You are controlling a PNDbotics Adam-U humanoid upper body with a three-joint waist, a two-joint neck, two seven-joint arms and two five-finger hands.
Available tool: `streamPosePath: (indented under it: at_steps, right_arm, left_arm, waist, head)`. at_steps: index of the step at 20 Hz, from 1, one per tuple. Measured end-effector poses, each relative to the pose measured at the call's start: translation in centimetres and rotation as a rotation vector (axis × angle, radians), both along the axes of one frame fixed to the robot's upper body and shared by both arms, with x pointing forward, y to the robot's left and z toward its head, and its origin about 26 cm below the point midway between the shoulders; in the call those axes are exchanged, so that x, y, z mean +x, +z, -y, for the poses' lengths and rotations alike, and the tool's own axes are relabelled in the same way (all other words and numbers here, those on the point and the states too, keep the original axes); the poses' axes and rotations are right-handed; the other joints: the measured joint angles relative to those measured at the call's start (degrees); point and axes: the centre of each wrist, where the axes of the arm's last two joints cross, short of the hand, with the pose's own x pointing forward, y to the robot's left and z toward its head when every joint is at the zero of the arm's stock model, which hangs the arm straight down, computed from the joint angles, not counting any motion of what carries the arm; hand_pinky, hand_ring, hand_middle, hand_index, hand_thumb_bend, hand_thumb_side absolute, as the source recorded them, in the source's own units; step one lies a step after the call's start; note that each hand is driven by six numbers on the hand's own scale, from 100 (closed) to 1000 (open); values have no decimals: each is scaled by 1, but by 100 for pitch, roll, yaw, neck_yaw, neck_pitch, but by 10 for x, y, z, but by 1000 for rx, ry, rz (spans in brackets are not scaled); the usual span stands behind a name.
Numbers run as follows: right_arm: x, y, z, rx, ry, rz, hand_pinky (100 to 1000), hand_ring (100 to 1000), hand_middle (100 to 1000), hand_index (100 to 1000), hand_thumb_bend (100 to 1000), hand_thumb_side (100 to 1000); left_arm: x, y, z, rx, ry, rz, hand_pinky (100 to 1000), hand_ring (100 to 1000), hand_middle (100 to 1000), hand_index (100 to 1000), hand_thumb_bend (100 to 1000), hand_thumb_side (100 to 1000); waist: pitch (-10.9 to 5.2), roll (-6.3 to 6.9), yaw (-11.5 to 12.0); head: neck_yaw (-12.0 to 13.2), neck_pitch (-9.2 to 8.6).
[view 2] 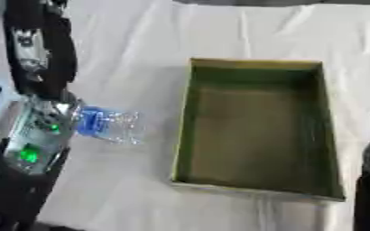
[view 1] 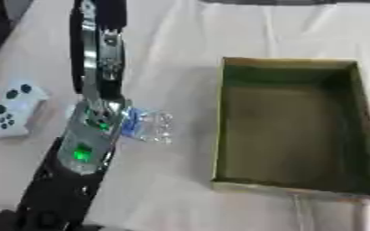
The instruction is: Pick up objects on the table and place them in the box.
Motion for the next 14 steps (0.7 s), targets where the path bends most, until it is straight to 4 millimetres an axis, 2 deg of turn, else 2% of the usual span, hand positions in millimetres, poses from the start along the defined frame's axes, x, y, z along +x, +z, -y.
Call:
streamPosePath:
  at_steps: [13,14]
  right_arm:
    - [0,-2,2,-3,-6,-5,708,813,872,919,100,1000]
    - [0,-2,2,-4,-6,-4,708,813,872,919,100,1000]
  left_arm:
    - [0,-1,-2,13,-1,-3,823,864,1000,955,209,971]
    - [0,-1,-3,17,1,-4,823,864,1000,955,224,926]
  waist:
    - [0,24,-7]
    - [0,24,-2]
  head:
    - [-7,0]
    - [-7,0]
